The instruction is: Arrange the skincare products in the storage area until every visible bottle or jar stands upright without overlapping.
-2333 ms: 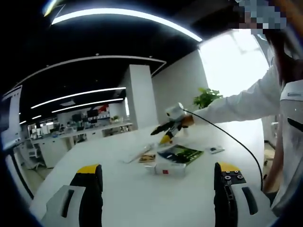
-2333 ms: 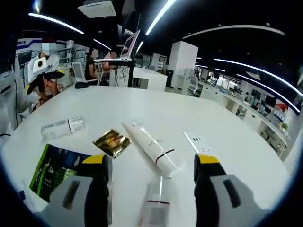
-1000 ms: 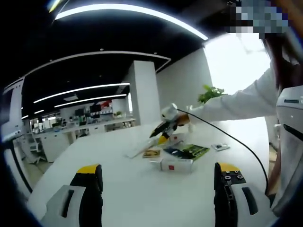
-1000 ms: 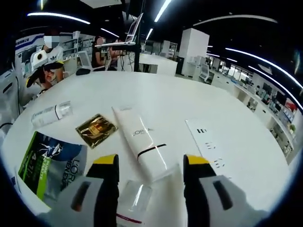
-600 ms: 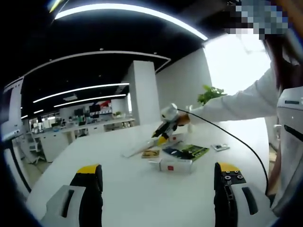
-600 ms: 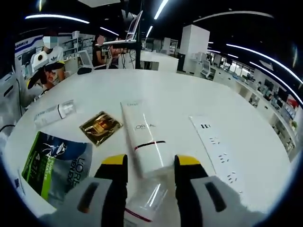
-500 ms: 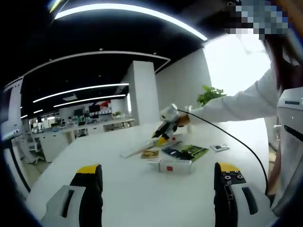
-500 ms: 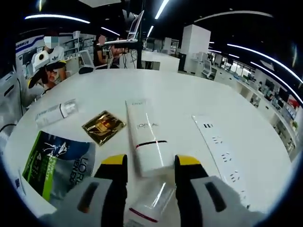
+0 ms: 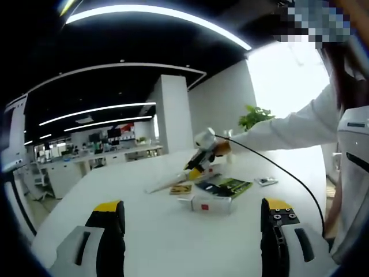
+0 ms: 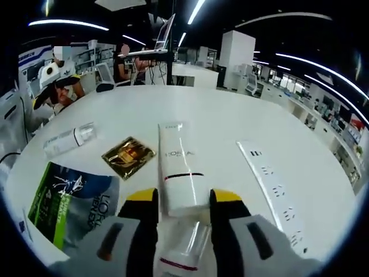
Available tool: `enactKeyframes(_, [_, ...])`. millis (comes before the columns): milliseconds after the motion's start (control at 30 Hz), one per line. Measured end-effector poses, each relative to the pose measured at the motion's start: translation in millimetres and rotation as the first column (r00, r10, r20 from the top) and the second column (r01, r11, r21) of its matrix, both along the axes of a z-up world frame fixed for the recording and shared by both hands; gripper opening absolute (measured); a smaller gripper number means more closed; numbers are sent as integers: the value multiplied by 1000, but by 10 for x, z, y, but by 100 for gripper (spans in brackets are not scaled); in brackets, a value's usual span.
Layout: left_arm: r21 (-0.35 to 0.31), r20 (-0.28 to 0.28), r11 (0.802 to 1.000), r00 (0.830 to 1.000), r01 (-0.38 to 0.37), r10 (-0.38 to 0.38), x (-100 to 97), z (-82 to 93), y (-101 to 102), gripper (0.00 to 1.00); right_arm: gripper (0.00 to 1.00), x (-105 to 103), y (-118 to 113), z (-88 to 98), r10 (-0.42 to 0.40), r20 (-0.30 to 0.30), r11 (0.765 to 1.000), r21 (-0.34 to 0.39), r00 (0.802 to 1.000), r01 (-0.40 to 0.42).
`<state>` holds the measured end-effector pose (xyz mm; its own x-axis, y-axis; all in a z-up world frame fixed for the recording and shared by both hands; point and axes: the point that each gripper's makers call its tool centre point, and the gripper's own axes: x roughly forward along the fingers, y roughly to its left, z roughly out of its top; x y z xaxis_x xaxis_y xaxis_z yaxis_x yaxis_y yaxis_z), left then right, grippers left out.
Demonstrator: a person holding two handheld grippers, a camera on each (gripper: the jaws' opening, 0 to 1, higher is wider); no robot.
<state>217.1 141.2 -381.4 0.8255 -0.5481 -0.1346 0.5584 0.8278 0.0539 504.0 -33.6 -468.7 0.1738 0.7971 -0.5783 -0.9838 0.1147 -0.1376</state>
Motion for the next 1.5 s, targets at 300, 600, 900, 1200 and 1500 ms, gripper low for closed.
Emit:
enactKeyframes(300, [-9, 4, 1000, 1000, 11, -11, -11, 19, -19, 100, 27, -27, 12, -2, -65, -24, 998, 0, 998, 65])
enactKeyframes(600, [-30, 5, 999, 1000, 30, -30, -39, 43, -67, 100, 26, -48, 0, 1, -102, -10, 994, -37, 995, 101])
enactKeyframes(900, [-144, -8, 985, 995, 96, -98, -34, 137, -207, 100, 26, -62, -24, 6, -114, -11, 992, -49, 993, 113])
enactKeyframes(1200, [-443, -120, 882, 963, 164, -240, 6, 318, -417, 100, 26, -99, -31, 9, -116, -1, 992, -59, 993, 116])
enactKeyframes(1500, [-769, -183, 635, 926, 75, -331, 185, 517, -461, 100, 26, -115, -35, 14, -119, 2, 991, -66, 993, 119])
